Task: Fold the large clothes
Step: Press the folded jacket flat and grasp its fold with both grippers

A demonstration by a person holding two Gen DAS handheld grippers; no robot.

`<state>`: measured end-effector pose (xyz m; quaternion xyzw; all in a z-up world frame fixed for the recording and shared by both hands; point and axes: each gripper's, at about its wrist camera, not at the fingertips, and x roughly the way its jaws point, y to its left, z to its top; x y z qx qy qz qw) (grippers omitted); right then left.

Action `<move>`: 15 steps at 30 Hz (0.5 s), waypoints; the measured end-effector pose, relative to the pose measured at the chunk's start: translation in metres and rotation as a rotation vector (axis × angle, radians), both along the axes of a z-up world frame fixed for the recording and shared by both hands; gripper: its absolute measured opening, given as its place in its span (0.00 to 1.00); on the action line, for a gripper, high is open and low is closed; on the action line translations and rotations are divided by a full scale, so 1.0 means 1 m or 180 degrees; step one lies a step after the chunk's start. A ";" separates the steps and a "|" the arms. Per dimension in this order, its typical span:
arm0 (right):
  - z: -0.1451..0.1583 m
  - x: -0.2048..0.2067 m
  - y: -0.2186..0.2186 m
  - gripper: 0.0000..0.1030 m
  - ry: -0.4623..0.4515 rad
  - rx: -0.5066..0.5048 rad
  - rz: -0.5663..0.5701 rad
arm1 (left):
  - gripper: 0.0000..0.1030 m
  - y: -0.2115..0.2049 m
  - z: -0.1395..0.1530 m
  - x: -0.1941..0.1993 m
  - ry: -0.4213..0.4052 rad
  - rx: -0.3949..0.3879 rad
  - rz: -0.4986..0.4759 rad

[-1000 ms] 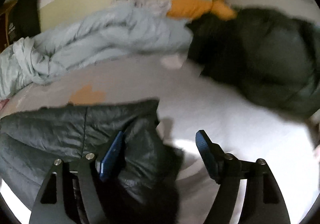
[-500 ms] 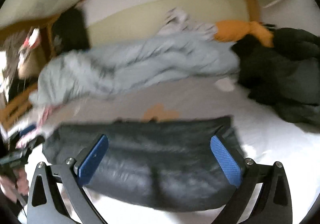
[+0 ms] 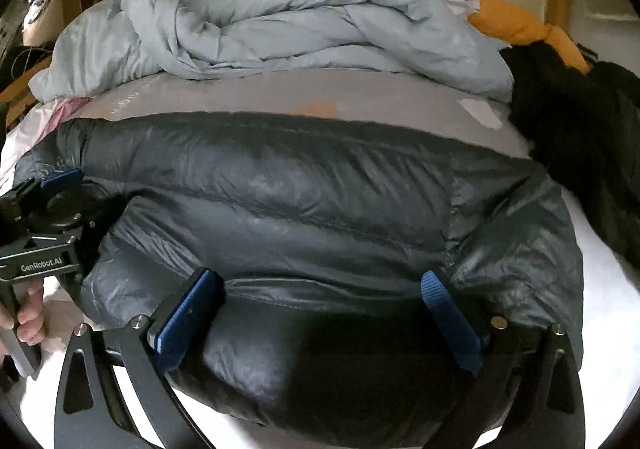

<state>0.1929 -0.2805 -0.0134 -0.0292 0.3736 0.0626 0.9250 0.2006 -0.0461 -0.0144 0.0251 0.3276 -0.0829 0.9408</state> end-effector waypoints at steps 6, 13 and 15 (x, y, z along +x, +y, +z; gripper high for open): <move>0.031 -0.009 -0.022 0.79 -0.0219 0.0421 -0.0145 | 0.10 -0.023 0.025 -0.049 -0.0367 0.0001 -0.0484; 0.063 -0.028 -0.032 0.40 -0.0429 0.0672 -0.0087 | 0.01 -0.049 0.025 -0.061 -0.0086 -0.0294 -0.0728; 0.068 -0.031 -0.028 0.31 -0.0411 0.0737 -0.0008 | 0.00 -0.045 0.006 -0.046 0.0164 -0.0394 -0.0614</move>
